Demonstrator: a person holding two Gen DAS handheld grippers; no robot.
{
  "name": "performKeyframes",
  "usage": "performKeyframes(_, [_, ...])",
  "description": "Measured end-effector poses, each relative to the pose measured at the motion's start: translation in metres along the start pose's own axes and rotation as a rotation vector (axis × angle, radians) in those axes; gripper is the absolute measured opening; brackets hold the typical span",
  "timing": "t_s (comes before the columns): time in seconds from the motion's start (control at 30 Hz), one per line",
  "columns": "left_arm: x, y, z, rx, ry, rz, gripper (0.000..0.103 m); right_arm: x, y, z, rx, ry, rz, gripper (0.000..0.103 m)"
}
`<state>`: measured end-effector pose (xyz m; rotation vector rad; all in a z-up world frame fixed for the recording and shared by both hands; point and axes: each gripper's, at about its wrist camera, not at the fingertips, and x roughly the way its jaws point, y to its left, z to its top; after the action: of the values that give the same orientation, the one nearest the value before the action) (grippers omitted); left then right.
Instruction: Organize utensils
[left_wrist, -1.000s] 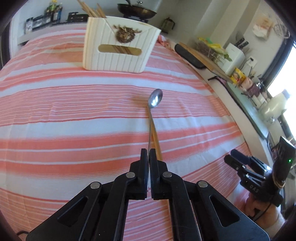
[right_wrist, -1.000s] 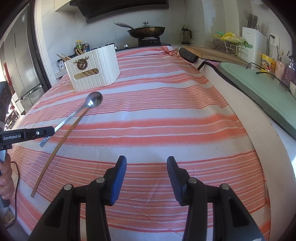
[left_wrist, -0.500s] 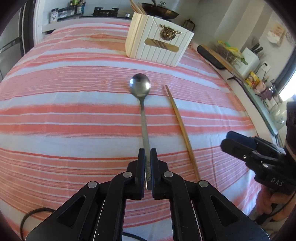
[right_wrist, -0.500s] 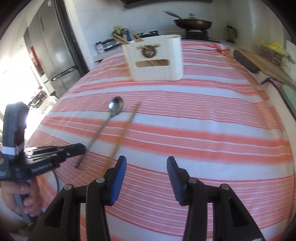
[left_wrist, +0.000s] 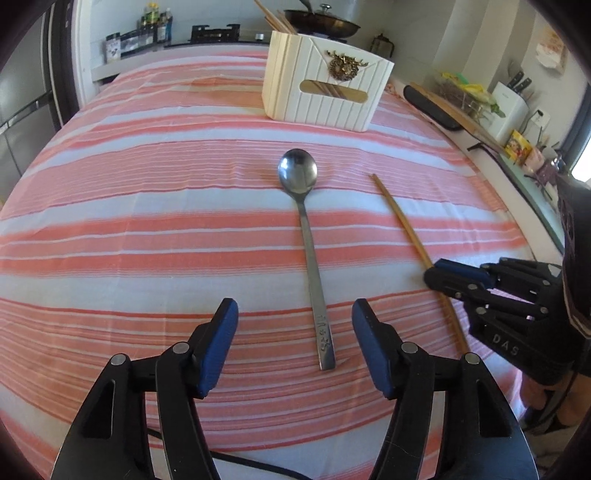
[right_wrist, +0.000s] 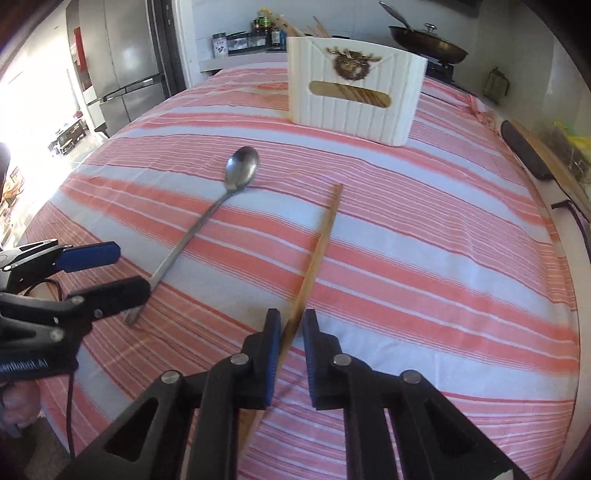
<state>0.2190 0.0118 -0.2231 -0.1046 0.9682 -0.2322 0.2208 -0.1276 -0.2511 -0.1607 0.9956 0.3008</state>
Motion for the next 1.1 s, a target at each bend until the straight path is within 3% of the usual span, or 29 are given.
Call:
performKeyframes(0.27, [-0.005, 0.004, 0.003, -0.021, -0.028, 0.027, 0.076, -0.023, -0.08, -0.033, 0.141, -0.001, -0.2, 0.014])
performKeyframes(0.37, [-0.004, 0.006, 0.004, -0.036, -0.029, 0.031, 0.077, -0.03, -0.099, -0.04, 0.16, -0.015, -0.221, 0.018])
performKeyframes(0.47, [-0.005, 0.007, 0.005, -0.046, -0.038, 0.04, 0.082, -0.036, -0.106, -0.041, 0.171, -0.041, -0.193, 0.056])
performKeyframes(0.67, [-0.008, 0.013, 0.004, -0.068, -0.045, 0.053, 0.084, -0.022, -0.11, -0.041, 0.18, -0.021, -0.169, 0.057])
performKeyframes(1.1, [-0.007, 0.018, 0.003, -0.083, -0.035, 0.056, 0.086, -0.023, -0.111, -0.05, 0.204, -0.081, -0.17, 0.058])
